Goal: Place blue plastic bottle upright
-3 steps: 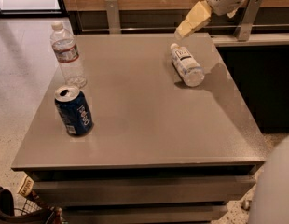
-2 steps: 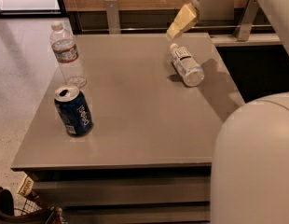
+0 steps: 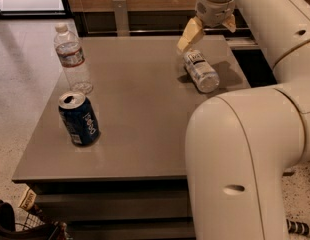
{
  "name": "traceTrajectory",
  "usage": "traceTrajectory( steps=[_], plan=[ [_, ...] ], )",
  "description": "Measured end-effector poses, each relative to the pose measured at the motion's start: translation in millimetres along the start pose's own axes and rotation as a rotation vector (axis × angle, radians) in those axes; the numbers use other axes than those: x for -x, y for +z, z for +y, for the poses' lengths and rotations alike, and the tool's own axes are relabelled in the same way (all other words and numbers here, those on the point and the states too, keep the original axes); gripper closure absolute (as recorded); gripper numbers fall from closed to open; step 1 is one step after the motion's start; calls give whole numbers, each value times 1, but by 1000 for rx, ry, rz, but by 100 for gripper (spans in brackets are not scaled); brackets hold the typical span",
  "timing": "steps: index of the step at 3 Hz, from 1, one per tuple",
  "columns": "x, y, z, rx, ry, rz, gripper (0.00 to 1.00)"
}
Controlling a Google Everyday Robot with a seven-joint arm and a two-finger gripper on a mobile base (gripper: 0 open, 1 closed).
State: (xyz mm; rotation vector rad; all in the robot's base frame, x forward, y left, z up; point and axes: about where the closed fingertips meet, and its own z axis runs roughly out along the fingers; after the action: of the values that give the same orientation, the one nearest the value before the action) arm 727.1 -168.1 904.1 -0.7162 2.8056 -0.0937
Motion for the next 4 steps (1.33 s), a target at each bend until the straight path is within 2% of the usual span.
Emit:
traceTrajectory(
  steps=[1,2,3,4],
  plan=[
    [-2,23,-5,8,16,52,0],
    [-1,40,-3,37,26,69,0],
    [-2,44,1,34,46,94,0],
    [-21,38,7,17,76,155,0]
  ],
)
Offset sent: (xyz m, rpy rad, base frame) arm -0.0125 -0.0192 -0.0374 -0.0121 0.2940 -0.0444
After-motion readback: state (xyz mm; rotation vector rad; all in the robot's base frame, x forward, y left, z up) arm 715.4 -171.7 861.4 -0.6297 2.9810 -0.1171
